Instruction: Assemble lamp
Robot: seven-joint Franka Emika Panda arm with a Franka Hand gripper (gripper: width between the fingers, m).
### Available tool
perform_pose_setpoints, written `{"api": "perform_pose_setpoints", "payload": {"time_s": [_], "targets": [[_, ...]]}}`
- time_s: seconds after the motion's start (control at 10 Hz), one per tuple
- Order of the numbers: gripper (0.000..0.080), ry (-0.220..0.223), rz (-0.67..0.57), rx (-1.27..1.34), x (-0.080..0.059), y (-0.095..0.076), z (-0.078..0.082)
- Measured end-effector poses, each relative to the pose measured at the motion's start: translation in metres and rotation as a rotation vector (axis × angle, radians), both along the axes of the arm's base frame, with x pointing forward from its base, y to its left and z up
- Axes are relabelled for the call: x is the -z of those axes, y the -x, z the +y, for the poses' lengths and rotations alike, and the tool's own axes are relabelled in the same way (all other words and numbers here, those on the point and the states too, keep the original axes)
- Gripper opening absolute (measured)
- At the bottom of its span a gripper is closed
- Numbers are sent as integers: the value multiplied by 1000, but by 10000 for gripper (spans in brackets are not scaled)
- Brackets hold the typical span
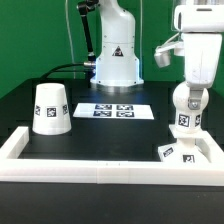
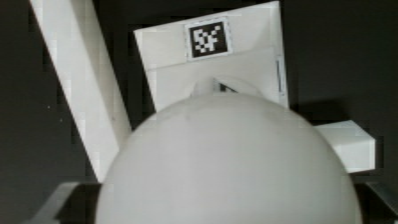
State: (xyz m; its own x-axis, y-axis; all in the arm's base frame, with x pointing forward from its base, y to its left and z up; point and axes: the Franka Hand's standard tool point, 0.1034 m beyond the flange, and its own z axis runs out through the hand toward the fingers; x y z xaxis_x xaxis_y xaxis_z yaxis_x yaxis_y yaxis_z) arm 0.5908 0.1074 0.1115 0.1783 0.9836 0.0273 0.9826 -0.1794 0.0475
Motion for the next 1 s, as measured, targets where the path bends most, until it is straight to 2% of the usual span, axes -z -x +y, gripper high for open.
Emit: {"api": "perform_pose_setpoints", "payload": {"time_s": [0.4,1.0], "targets": [[576,-6,2,67,0,0,-1],[577,-45,12,797,-3,-1,1]]}}
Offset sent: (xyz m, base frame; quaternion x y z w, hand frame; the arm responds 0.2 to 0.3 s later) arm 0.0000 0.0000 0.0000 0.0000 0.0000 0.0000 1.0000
